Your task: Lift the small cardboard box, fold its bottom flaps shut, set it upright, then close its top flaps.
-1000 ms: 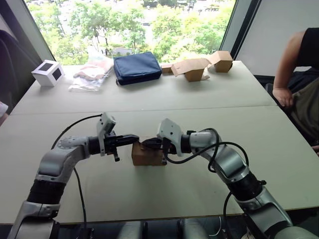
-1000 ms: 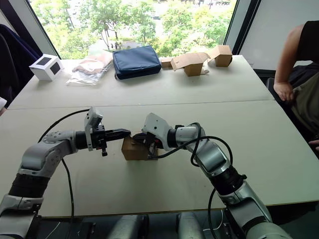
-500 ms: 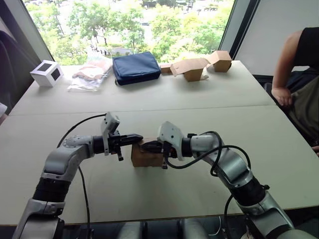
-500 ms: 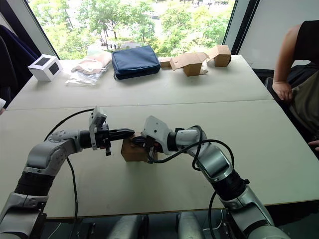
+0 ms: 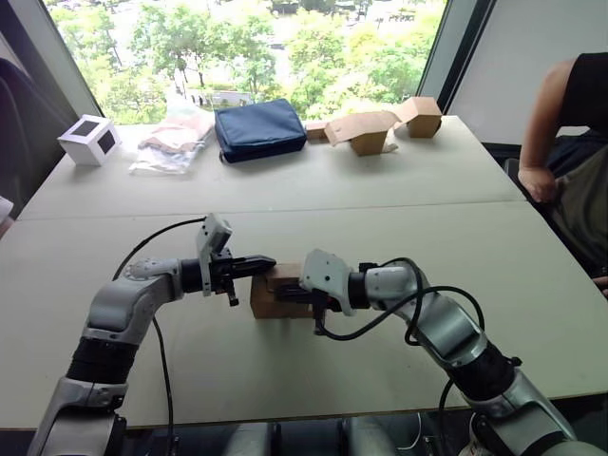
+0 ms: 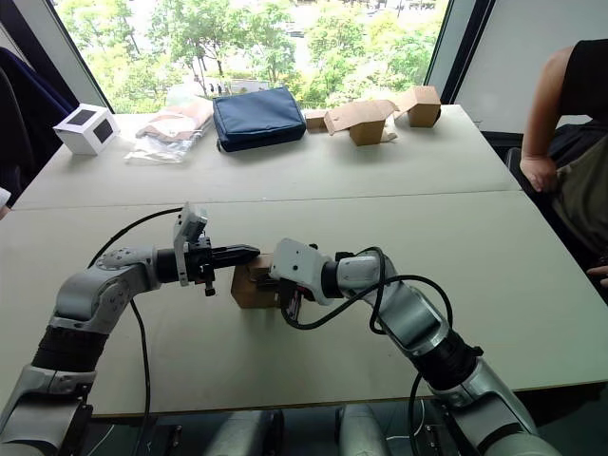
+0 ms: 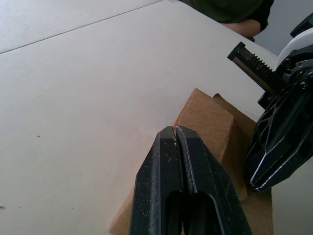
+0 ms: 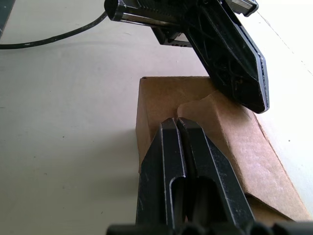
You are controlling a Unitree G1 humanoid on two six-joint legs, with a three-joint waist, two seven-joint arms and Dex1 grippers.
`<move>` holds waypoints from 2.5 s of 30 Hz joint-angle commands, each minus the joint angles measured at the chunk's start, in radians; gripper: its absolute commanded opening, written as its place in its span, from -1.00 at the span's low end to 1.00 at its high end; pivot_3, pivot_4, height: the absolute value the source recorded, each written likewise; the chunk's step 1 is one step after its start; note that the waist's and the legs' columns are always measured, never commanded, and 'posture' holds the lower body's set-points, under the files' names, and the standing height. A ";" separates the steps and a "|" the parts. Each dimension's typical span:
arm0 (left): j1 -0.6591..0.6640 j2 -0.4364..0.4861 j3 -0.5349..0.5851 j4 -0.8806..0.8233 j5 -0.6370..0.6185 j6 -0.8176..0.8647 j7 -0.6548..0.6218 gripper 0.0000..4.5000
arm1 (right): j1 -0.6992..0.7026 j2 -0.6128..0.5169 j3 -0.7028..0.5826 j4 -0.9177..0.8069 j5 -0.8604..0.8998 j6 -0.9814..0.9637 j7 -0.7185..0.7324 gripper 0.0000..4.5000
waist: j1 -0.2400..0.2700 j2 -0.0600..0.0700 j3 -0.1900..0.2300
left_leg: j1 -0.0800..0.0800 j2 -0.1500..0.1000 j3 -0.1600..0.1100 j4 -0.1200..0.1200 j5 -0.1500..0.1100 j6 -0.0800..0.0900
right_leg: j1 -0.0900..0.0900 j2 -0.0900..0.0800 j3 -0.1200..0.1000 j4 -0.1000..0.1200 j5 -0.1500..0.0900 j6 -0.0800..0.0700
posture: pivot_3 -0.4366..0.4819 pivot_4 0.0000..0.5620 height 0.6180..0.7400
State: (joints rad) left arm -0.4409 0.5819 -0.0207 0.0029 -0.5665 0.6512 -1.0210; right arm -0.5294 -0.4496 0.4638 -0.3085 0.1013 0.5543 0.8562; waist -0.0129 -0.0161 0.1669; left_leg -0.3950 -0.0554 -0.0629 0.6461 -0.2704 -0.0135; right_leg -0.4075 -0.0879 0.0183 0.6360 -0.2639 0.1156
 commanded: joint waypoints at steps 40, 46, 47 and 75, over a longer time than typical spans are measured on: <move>-0.022 0.031 0.030 -0.072 0.002 0.002 -0.019 -0.98 | 0.027 0.037 -0.207 -0.113 0.200 0.183 -0.014 -1.00 | 0.000 0.000 0.000 | 0.000 0.000 0.000 0.000 0.000 0.000 | 0.001 -0.001 0.000 0.000 0.000 0.000 | -0.05 -0.47 1.00; 0.004 0.043 0.069 -0.166 -0.037 0.060 0.021 -0.98 | -0.003 0.038 -0.235 -0.047 0.194 0.152 -0.049 -1.00 | -0.001 0.000 0.000 | 0.000 0.000 0.000 0.000 0.000 0.000 | 0.000 -0.001 0.000 0.000 0.000 0.000 | -0.05 -0.47 1.00; 0.007 0.044 0.064 -0.178 -0.032 0.062 0.030 -0.98 | -0.006 0.038 -0.231 -0.038 0.194 0.147 -0.048 -1.00 | -0.001 0.000 0.000 | 0.000 0.000 0.000 0.000 0.000 0.000 | 0.000 -0.001 0.000 0.000 0.000 0.000 | -0.05 -0.47 1.00; 0.078 0.010 0.225 -0.291 -0.170 0.171 0.189 -0.98 | 0.078 0.130 -0.482 -0.048 0.438 0.209 -0.114 -1.00 | 0.001 -0.001 0.000 | -0.001 0.000 -0.001 0.000 0.000 0.000 | 0.000 -0.001 0.001 0.000 0.000 0.000 | -0.05 -0.47 1.00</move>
State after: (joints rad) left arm -0.3651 0.5780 0.1334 -0.2387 -0.6722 0.7971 -0.8511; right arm -0.4567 -0.3267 0.0720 -0.2912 0.4446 0.7343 0.7585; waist -0.0115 -0.0166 0.1673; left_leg -0.3964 -0.0551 -0.0646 0.6462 -0.2704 -0.0135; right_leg -0.4078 -0.0896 0.0190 0.6358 -0.2639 0.1157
